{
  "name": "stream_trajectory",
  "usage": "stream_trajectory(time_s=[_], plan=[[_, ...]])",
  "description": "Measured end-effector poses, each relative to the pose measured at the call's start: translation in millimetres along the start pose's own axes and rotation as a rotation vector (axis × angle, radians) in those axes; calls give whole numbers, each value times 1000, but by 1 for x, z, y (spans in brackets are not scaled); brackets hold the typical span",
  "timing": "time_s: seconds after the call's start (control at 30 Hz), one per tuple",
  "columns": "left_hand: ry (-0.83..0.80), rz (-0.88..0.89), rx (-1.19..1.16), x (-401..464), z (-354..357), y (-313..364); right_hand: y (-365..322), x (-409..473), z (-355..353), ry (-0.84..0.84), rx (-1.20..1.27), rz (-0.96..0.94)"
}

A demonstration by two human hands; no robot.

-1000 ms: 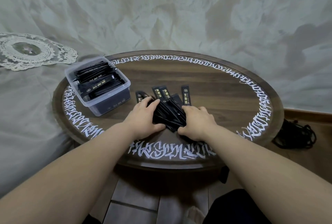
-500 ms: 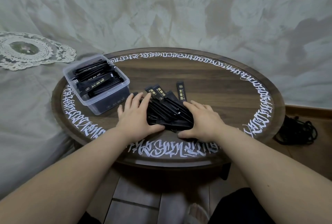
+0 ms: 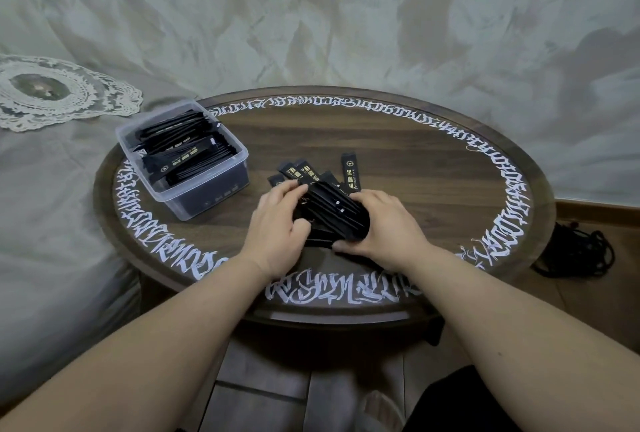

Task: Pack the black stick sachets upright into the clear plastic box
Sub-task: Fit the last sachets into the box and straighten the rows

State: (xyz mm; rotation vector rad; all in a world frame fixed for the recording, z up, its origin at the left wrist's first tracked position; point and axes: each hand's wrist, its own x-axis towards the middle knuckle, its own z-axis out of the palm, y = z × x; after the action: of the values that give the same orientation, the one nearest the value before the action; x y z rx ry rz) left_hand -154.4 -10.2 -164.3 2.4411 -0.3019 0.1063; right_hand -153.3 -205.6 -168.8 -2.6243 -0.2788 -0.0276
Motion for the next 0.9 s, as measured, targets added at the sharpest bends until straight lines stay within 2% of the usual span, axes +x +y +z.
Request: stream_trajectory(time_s=[0.13,0.23,0.37,0.47,0.53,0.7,0.9], plan=[[-110,51,85,6,1,-16,2,-1,-2,33,39,6],[-147,19,81,8,12,-14,2,0,-3,42,67,-3],[-77,55,-7,11,21,-2,2,0,-5,76,97,-32],[38,86,111,13,19,2,4,1,-9,54,83,-35],[86,44,175,19,15,-2,5,3,-12,4,41,-47],[-38,-24,124,37,22,-10,8,11,-15,-69,-47,-21],[53,16,-21,32,33,-1,10,14,-3,2,29,-32]])
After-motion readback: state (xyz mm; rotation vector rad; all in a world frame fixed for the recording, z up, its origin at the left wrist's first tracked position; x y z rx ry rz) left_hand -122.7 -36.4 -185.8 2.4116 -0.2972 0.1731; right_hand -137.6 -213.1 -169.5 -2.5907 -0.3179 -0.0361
